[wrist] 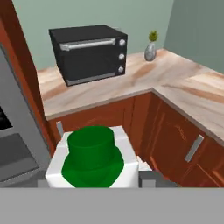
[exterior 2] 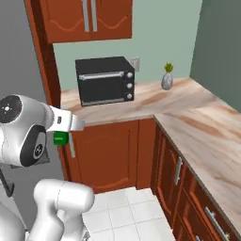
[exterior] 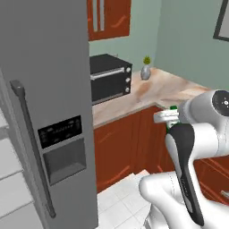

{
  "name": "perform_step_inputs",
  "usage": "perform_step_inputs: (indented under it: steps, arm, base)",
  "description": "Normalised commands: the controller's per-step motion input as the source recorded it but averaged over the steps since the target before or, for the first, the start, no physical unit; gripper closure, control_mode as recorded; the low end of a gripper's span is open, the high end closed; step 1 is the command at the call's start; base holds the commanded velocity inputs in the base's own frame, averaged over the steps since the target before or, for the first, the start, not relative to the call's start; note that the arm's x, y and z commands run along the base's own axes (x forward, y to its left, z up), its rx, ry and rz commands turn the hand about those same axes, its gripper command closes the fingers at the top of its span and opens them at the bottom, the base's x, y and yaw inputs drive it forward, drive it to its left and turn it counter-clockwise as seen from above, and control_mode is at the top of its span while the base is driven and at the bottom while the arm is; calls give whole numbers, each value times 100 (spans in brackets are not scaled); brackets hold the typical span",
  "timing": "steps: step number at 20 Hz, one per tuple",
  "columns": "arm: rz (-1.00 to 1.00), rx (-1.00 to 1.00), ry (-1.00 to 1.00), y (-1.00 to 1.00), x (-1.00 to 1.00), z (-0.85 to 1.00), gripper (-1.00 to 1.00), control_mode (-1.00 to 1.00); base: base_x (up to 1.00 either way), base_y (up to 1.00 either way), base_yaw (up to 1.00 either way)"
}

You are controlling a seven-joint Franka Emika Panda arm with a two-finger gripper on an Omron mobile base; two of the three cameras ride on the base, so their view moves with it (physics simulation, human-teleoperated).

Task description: Take out the milk from the fridge and place it on the tray on the counter. Then take the sugar cube near the tray and place it in the tray.

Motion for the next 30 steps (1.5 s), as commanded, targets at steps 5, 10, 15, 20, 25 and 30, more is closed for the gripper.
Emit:
perform_step_inputs:
  steps: [5,10,15,20,25,30]
  arm:
    - [0,0,0,0,0,0,100,100]
    - [0,0,0,0,0,0,100,100]
    - [0,0,0,0,0,0,100,100]
    - [0,0,0,0,0,0,100,100]
    - [0,0,0,0,0,0,100,100]
    - [0,0,0,0,0,0,100,100]
  base:
    - [-5,-61,-81]
    - [-9,-55,-81]
    - [-12,-79,-72]
    - [0,-100,-57]
    - [0,-100,-47]
    - [1,-100,-48]
